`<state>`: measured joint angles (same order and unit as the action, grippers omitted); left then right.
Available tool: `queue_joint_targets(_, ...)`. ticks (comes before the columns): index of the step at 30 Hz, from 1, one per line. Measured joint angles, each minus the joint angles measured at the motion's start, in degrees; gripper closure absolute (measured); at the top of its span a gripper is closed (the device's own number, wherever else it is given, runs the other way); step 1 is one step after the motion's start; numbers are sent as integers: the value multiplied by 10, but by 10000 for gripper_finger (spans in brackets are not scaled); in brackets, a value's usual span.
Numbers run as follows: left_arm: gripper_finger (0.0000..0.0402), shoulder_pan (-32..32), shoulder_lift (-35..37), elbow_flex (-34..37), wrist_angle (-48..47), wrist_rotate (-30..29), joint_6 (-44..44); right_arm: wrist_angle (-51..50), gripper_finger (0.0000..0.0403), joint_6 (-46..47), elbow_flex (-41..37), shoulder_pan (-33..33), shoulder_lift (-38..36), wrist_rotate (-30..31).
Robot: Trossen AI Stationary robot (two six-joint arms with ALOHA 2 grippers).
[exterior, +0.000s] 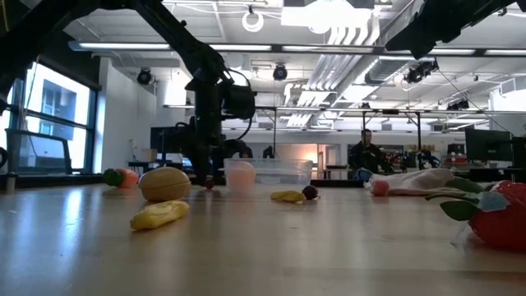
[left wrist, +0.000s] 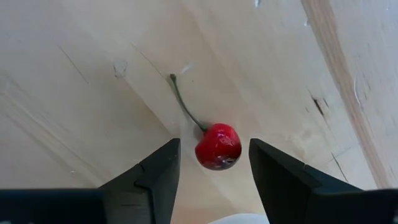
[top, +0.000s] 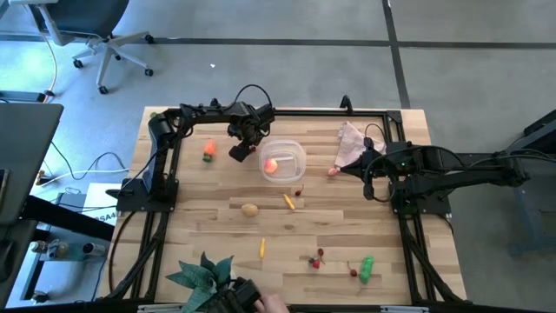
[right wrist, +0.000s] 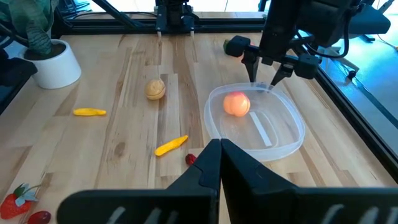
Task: Pick and placing Produce into tupperware
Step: Put the red cherry into the transparent bin
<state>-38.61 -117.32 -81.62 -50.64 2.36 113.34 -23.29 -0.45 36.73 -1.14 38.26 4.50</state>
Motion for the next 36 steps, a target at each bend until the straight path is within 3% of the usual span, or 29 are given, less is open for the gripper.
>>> queue_joint_targets(13,226,0,0,0,-2,2,4,0,402,0,0,0,0,0)
queue_joint_targets(24,300,4,1,4,7,0,-11,0,402,0,0,0,0,0)
queue_joint_targets(36,312,4,1,5,12,-2,-12,0,402,0,0,0,0,0)
